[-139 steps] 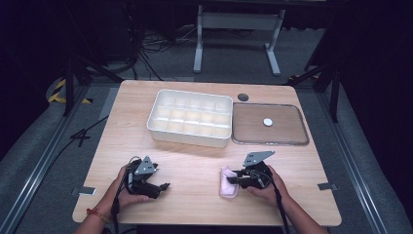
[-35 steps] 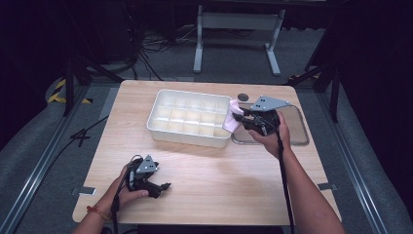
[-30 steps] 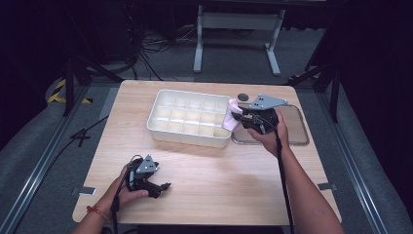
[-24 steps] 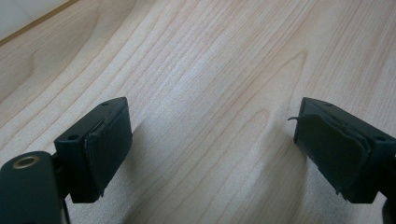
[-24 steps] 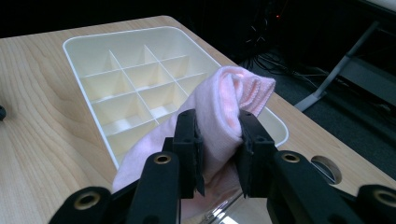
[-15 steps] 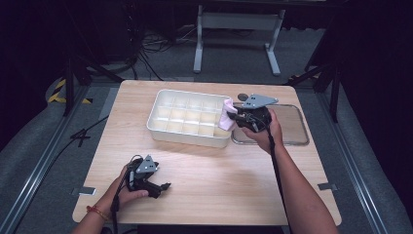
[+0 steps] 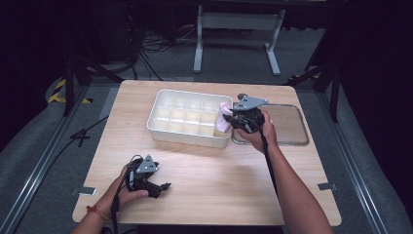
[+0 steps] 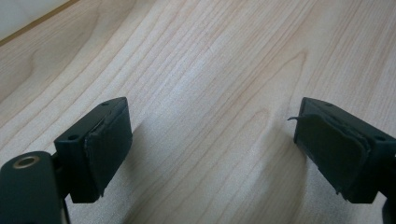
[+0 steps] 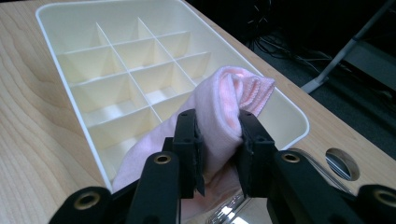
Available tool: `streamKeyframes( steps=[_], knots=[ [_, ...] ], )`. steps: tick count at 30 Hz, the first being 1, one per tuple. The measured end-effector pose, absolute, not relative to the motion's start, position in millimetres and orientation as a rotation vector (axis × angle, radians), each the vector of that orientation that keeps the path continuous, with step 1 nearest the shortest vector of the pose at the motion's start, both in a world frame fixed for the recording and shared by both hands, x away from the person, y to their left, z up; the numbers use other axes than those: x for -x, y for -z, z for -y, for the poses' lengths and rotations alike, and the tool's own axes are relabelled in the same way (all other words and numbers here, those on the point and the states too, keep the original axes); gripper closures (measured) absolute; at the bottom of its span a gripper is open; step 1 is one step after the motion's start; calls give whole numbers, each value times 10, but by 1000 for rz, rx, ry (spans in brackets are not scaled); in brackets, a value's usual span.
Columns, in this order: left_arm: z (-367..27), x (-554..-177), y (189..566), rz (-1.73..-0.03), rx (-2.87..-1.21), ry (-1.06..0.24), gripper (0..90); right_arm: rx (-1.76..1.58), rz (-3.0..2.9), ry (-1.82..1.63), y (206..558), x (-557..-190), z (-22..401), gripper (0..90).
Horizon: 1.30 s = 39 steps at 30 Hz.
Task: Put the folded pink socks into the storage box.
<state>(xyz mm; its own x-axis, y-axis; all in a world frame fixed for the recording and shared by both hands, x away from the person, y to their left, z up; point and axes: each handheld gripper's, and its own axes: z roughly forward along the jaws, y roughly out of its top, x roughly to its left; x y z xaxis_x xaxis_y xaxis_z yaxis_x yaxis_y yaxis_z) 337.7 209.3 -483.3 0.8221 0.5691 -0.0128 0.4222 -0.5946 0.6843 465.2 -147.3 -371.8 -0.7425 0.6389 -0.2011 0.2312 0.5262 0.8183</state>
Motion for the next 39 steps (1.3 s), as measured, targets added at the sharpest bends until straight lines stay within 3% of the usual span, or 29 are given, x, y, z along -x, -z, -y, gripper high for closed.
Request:
streamKeyframes(
  steps=[39],
  knots=[
    [-2093,-3378,4833,-722,-2294,-269,115,-645,-2351,-1004,4003,-4652,1378,714]
  ],
)
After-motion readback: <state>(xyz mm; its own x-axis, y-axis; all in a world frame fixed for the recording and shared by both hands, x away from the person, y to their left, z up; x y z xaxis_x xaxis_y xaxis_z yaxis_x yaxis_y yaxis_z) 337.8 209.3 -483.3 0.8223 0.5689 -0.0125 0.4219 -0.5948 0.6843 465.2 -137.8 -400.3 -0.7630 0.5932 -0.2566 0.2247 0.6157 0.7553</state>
